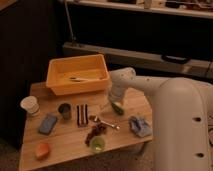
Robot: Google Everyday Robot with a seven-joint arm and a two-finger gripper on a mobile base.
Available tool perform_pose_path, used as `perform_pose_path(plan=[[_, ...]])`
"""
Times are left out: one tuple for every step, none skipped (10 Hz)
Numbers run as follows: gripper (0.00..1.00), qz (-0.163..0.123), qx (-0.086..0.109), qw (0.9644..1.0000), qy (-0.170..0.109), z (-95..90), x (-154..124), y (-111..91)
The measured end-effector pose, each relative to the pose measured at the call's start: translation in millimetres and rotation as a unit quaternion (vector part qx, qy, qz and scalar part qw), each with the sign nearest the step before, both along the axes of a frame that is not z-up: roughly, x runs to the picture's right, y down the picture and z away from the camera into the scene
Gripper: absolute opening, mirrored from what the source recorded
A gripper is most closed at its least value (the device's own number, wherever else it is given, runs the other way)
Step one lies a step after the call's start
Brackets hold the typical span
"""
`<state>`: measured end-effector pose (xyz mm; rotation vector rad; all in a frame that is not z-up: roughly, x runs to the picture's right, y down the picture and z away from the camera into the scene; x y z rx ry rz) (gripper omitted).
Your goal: Place pepper in metal cup
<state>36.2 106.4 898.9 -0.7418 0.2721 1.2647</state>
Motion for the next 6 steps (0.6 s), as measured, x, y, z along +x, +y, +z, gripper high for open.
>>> perform_pose_path(plan=[[0.79,-0.002,-0.004,1.0,0.005,3.5,-0.1,5.5],[0.71,-0.003,-0.008,0.9999,0.011,7.1,1.8,10.4],[0.61,-0.003,-0.012,0.9998,0.014,9.3,3.0,13.8],[0.53,-0.005,-0.015,0.9997,0.016,10.3,2.0,16.0],[0.41,-0.008,-0.019,0.9996,0.017,11.5,-0.4,18.9],[0.31,-0.008,-0.019,0.9996,0.018,11.7,-0.7,18.9]])
